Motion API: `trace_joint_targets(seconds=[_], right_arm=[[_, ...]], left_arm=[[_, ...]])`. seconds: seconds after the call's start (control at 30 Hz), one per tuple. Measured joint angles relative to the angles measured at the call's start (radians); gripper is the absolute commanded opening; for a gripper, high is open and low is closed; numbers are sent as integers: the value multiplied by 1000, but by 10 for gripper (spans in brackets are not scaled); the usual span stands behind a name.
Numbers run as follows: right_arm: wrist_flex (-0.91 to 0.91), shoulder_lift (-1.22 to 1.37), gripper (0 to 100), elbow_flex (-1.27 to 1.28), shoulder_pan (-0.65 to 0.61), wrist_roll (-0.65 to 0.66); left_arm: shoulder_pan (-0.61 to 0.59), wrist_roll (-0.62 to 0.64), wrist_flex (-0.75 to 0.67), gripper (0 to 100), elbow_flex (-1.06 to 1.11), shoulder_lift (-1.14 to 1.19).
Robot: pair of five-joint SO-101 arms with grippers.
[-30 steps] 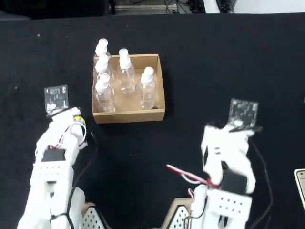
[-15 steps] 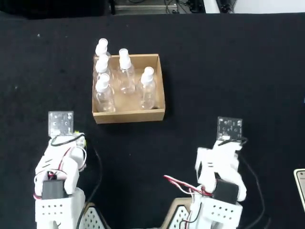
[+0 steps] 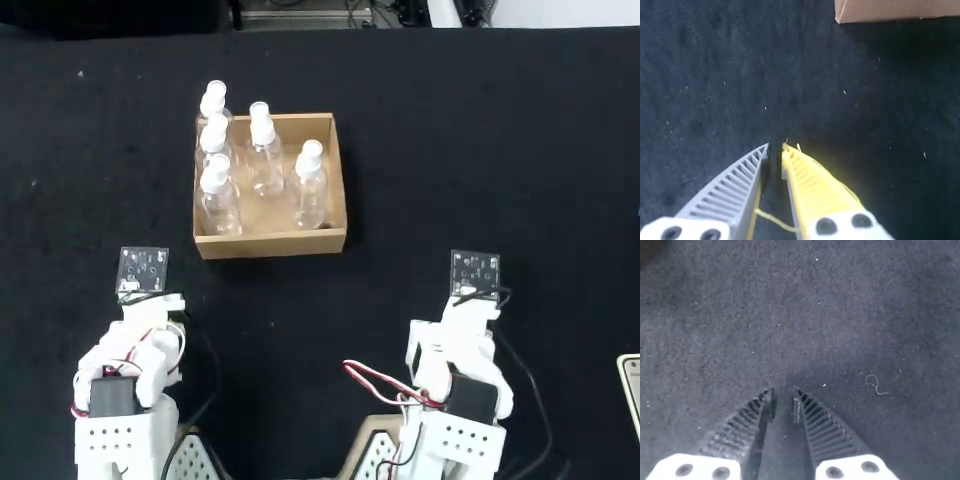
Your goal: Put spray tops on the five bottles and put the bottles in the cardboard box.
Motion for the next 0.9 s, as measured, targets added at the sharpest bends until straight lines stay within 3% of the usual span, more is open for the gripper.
trace_joint_targets(seconds=[0.73,0.9], right_arm=[[0,0,15,0,0,2],[0,0,15,0,-163,2]], left_arm=[[0,0,3,30,0,0],[0,0,3,30,0,0]])
